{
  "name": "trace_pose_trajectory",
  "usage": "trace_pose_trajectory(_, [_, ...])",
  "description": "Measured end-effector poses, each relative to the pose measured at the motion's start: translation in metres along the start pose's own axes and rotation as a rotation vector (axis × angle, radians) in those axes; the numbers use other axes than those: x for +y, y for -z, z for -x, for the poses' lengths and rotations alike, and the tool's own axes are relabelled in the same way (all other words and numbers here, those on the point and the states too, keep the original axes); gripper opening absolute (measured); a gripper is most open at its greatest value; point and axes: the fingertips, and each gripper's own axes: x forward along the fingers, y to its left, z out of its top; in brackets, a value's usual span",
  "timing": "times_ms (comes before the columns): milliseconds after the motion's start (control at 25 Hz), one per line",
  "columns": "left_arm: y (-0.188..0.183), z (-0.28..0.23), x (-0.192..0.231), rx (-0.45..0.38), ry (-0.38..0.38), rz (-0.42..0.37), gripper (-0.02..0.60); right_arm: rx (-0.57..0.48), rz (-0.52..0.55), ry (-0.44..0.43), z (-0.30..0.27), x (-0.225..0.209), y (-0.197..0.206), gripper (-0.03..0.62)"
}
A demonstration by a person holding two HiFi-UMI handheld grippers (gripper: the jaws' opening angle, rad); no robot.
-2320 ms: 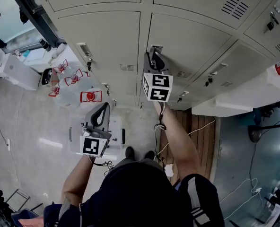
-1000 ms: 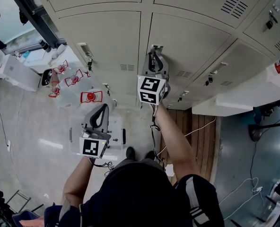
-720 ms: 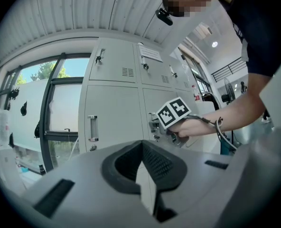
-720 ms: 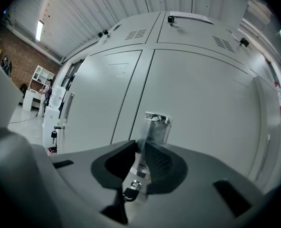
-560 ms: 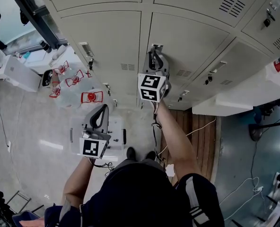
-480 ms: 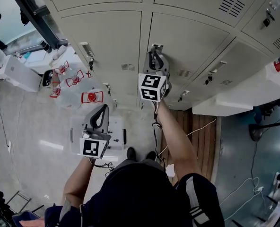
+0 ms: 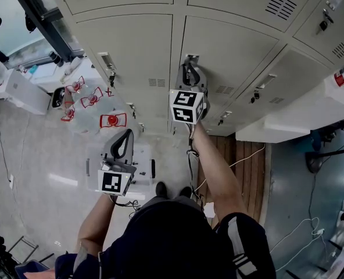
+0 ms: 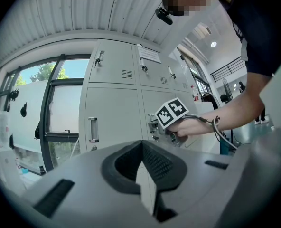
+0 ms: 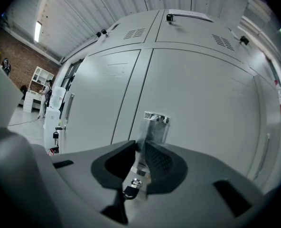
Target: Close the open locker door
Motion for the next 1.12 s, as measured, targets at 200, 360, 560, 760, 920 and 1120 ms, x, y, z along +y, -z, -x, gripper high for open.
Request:
trace_pose_trajectory(200, [0.000, 0.000, -0.001, 0.003, 0.004, 0.000, 0.003, 0.002, -0.014, -0.004, 0.002, 0.000, 0.002, 0.064])
trace_pose_trajectory(360, [0.000, 0.000, -0.002, 0.002, 0.006, -0.002, 0.003, -0.008, -0.031, -0.016, 0.005, 0.001, 0.002, 0.064])
trace_pose_trajectory(560, [0.000, 0.000, -0.003, 0.003, 0.009, -0.005, 0.003, -0.004, -0.043, -0.028, 0.008, 0.003, 0.004, 0.058])
trace_pose_trajectory(760, [-0.001, -0.001, -0.005, -0.002, 0.013, -0.003, 0.003, -0.004, -0.041, -0.031, 0.014, 0.005, 0.008, 0.051])
trace_pose_trajectory(920, [-0.002, -0.001, -0.007, -0.002, 0.015, -0.005, 0.003, -0.010, -0.041, -0.041, 0.021, 0.008, 0.009, 0.043])
trace_pose_trajectory(1120, [-0.003, -0.001, -0.008, -0.004, 0.017, -0.006, 0.003, -0.017, -0.051, -0.057, 0.028, 0.008, 0.012, 0.032])
